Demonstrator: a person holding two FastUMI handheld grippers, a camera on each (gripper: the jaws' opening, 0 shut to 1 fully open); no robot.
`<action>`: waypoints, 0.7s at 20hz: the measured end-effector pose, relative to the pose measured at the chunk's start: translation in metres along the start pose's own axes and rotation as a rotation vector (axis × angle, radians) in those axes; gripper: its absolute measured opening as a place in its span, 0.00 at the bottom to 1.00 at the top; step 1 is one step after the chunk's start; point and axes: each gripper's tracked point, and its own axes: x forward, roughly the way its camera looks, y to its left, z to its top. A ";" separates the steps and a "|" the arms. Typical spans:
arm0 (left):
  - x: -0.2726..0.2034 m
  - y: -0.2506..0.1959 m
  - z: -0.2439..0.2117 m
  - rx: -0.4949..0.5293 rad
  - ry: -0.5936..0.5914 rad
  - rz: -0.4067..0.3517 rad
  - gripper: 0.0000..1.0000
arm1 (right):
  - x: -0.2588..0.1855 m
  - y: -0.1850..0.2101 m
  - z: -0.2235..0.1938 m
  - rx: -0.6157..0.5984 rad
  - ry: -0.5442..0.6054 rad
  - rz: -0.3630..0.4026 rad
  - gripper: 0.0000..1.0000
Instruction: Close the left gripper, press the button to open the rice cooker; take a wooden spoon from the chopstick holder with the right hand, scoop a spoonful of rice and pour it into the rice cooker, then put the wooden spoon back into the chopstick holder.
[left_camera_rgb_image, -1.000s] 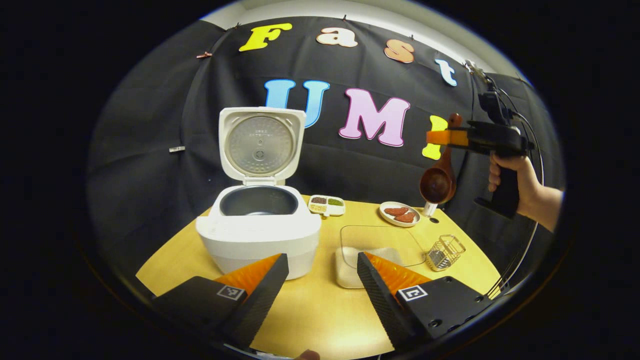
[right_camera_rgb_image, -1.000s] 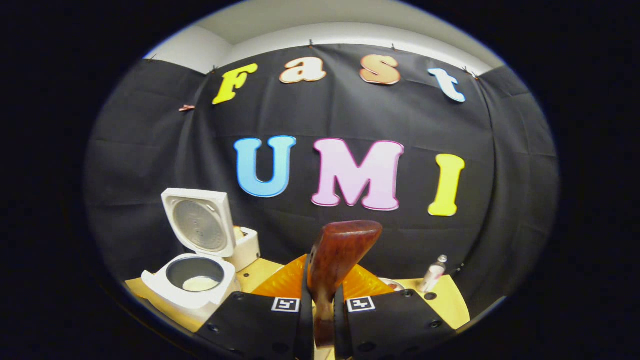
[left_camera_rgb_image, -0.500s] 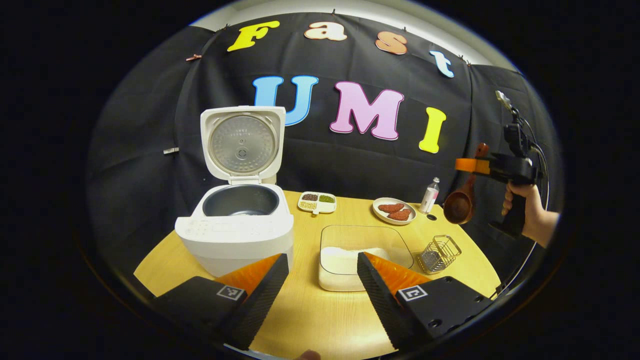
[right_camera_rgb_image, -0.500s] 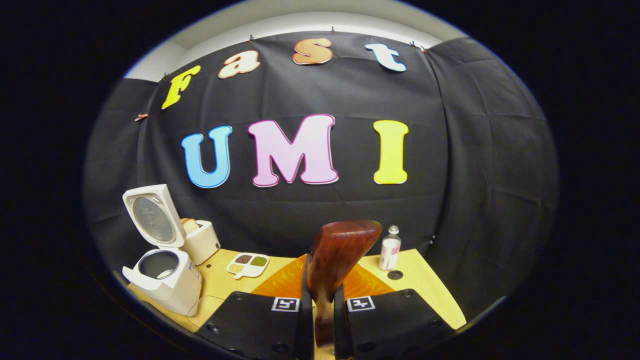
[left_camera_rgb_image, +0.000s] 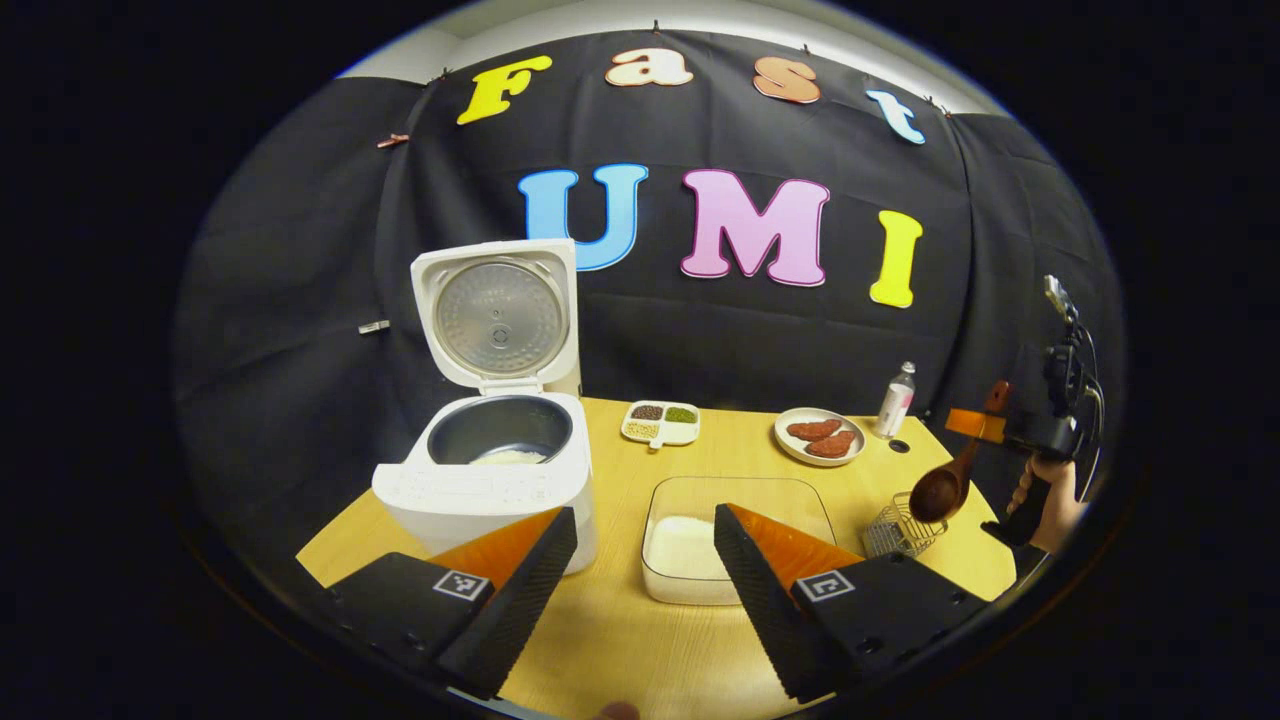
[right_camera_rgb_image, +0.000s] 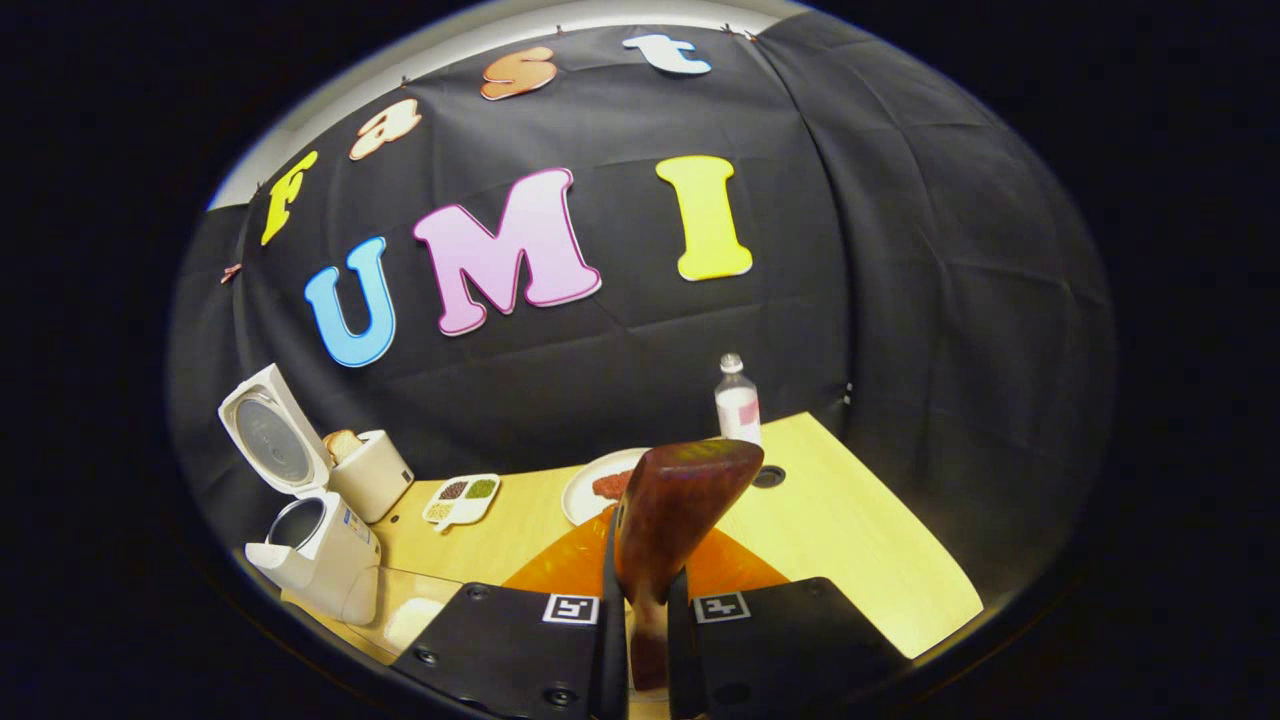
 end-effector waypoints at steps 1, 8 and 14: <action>-0.002 -0.004 -0.001 -0.007 0.001 0.007 0.95 | 0.003 -0.003 -0.008 0.020 0.017 0.000 0.20; -0.026 -0.010 -0.015 0.013 0.030 0.039 0.95 | 0.018 -0.008 -0.046 0.110 0.079 -0.023 0.16; -0.036 0.012 -0.012 -0.077 0.026 0.072 0.95 | 0.009 -0.016 -0.060 0.114 0.097 -0.061 0.26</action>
